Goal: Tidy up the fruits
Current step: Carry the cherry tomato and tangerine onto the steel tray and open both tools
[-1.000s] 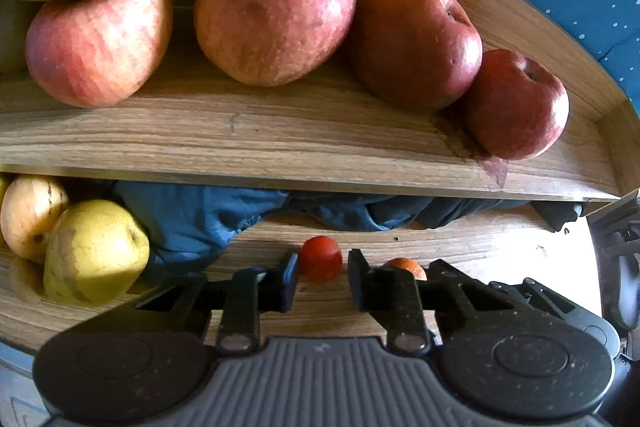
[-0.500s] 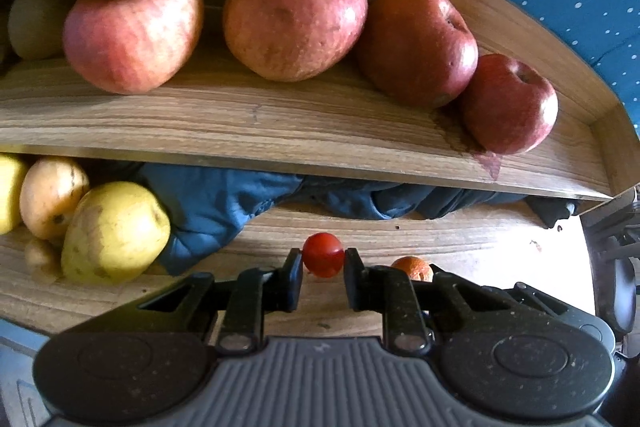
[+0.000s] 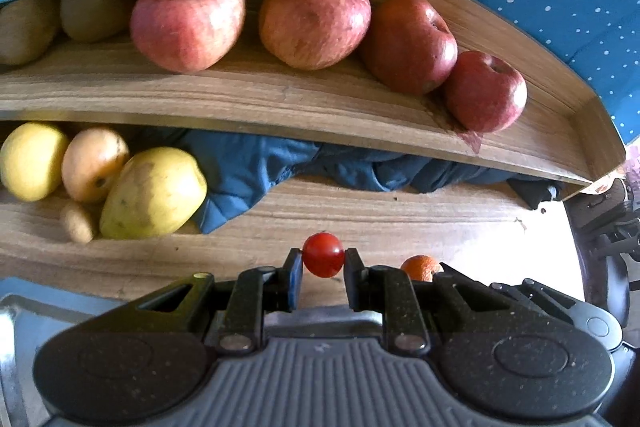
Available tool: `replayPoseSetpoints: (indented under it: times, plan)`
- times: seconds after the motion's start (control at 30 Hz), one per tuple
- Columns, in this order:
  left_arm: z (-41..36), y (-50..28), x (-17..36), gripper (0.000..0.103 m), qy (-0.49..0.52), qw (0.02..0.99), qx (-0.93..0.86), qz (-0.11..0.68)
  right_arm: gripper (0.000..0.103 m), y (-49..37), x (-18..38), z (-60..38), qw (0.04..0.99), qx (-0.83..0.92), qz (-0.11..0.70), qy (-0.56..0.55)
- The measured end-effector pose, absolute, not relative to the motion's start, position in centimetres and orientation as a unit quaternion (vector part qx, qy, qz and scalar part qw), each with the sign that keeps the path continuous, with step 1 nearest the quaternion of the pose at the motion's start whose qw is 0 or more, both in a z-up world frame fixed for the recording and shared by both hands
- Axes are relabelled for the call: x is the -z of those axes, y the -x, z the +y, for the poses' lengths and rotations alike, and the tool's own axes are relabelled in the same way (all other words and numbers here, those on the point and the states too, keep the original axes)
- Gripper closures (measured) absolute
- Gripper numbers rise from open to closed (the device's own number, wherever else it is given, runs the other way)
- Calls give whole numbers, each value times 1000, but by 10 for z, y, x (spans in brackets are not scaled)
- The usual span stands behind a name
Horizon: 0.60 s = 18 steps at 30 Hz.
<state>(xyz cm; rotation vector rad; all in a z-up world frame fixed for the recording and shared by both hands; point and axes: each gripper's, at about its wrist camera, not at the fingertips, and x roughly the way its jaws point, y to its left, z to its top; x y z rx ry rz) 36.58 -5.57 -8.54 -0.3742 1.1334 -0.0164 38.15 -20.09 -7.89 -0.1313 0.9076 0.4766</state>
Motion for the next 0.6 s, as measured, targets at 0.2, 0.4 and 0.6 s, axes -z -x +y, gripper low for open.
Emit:
replayPoseSetpoints:
  times: [0.2, 0.4, 0.6]
  plan:
    - [-51, -349, 80, 79, 175, 827, 14, 534, 70, -361, 74, -198, 868, -234, 433, 65]
    - [-51, -335, 72, 79, 170, 824, 21, 540, 70, -342, 69, -191, 863, -243, 437, 69]
    - [-47, -324, 69, 79, 164, 819, 21, 549, 70, -326, 66, -183, 860, -246, 441, 70]
